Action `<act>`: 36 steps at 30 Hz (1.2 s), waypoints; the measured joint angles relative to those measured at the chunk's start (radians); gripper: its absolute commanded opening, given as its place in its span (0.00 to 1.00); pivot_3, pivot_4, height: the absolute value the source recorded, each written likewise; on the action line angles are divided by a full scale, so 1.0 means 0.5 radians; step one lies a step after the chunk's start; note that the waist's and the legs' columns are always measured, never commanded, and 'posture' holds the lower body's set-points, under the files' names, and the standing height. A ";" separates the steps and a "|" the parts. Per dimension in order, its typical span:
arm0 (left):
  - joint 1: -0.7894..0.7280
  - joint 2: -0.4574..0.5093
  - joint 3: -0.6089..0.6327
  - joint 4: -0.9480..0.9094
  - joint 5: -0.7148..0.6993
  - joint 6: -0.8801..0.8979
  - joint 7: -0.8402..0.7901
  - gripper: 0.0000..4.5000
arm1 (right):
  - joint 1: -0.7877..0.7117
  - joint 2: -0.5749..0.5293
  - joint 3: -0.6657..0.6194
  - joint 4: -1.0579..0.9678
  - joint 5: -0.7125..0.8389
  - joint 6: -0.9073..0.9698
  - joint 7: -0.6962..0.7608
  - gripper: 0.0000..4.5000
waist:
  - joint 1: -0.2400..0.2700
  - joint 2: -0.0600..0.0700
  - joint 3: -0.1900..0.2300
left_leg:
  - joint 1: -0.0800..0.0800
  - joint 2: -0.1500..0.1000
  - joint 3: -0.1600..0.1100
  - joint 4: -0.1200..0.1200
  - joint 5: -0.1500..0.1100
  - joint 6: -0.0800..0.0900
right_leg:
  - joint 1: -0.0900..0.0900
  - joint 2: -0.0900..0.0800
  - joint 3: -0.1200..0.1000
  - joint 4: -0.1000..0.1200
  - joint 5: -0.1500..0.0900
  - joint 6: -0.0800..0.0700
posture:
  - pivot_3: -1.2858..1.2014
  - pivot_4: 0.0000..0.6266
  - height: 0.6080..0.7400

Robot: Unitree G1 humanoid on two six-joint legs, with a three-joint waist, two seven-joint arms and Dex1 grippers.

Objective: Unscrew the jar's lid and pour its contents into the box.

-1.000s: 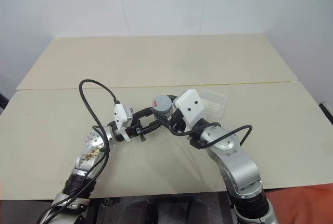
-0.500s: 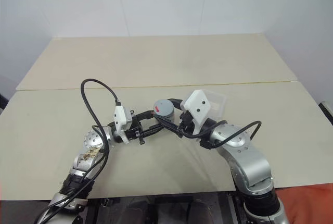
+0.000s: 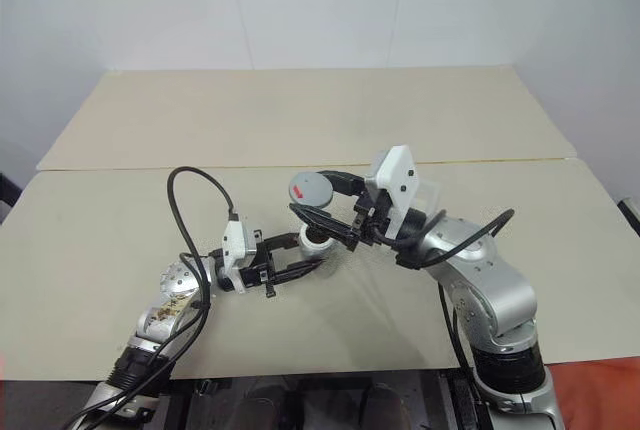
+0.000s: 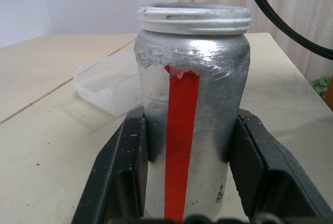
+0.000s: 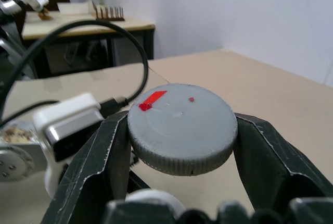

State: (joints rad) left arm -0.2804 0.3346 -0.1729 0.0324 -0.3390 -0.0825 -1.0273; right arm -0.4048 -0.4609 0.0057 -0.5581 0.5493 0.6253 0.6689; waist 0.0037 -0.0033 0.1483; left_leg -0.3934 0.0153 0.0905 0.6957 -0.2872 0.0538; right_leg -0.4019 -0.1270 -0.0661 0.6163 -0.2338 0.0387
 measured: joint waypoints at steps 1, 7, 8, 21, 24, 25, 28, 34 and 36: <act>-0.003 -0.001 0.003 -0.004 0.000 0.000 0.011 0.41 | 0.040 -0.070 -0.056 -0.005 -0.015 -0.007 -0.001 0.65 | 0.013 0.000 0.000 | 0.000 0.000 0.000 0.000 0.000 0.001 | 0.000 0.000 0.000 -0.001 0.000 0.000 | 0.52 0.24 1.00; -0.091 -0.001 0.089 -0.002 0.002 0.009 0.119 0.41 | 0.624 -0.532 -0.502 -0.134 -0.093 0.108 -0.016 0.65 | 0.045 0.000 0.000 | -0.003 -0.001 -0.002 -0.001 -0.001 0.002 | 0.001 -0.001 -0.003 -0.005 0.000 0.000 | 0.52 0.24 1.00; -0.100 -0.002 0.101 -0.002 0.002 0.009 0.131 0.41 | 0.736 -0.575 -0.524 -0.154 -0.113 0.150 -0.026 0.65 | 0.044 0.000 0.000 | -0.002 0.000 -0.002 -0.001 -0.001 0.002 | 0.001 -0.001 -0.003 -0.005 0.000 0.000 | 0.52 0.24 1.00; -0.289 -0.027 0.089 0.255 0.078 -0.061 0.125 0.41 | 1.341 -0.672 -0.556 -0.302 -0.243 0.722 -0.252 0.77 | 0.017 0.000 0.000 | 0.016 0.001 -0.002 0.001 -0.011 0.019 | 0.019 -0.002 0.002 -0.011 0.000 0.001 | 0.52 0.24 1.00; -0.316 -0.039 0.089 0.323 0.100 -0.104 0.124 0.41 | 1.323 -0.689 -0.557 -0.303 -0.220 0.808 -0.252 0.96 | 0.019 0.000 0.000 | 0.015 0.000 -0.002 0.001 -0.010 0.017 | 0.020 -0.002 0.002 -0.011 0.000 0.001 | 0.52 0.24 1.00; -0.330 -0.042 0.089 0.358 0.119 -0.111 0.125 0.41 | 1.307 -0.689 -0.557 -0.303 -0.213 0.830 -0.258 0.99 | 0.020 0.000 0.000 | 0.015 0.000 -0.002 0.002 -0.009 0.015 | 0.020 -0.003 0.002 -0.012 0.000 0.001 | 0.52 0.24 1.00; -0.372 -0.062 0.089 0.437 0.135 -0.142 0.132 0.41 | 1.267 -0.685 -0.568 -0.311 -0.202 0.860 -0.282 0.99 | 0.020 -0.001 0.000 | 0.014 0.000 -0.002 0.002 -0.009 0.016 | 0.020 -0.003 0.001 -0.012 0.000 0.001 | 0.52 0.24 1.00; -0.622 -0.130 0.073 0.739 0.356 -0.258 0.295 0.41 | 1.177 -0.662 -0.692 -0.403 -0.165 0.858 -0.282 0.99 | 0.030 -0.001 0.001 | 0.013 -0.002 -0.004 0.003 -0.011 0.019 | 0.020 -0.003 0.000 -0.012 0.000 0.002 | 0.52 0.24 1.00; -0.798 -0.180 0.040 0.932 0.468 -0.324 0.381 0.41 | 1.124 -0.660 -0.736 -0.435 -0.155 0.858 -0.300 0.99 | 0.041 -0.002 0.001 | 0.012 -0.003 -0.005 0.004 -0.011 0.019 | 0.020 -0.003 -0.002 -0.012 0.000 0.003 | 0.52 0.24 1.00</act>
State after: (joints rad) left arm -0.6793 0.2444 -0.1527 0.4983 -0.1052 -0.2446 -0.8367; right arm 0.1571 -0.7906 -0.3621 -0.7757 0.4718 1.0541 0.5187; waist 0.0242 -0.0042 0.1487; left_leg -0.3876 0.0139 0.0881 0.6978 -0.2928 0.0633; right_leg -0.3919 -0.1284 -0.0671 0.6102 -0.2336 0.0400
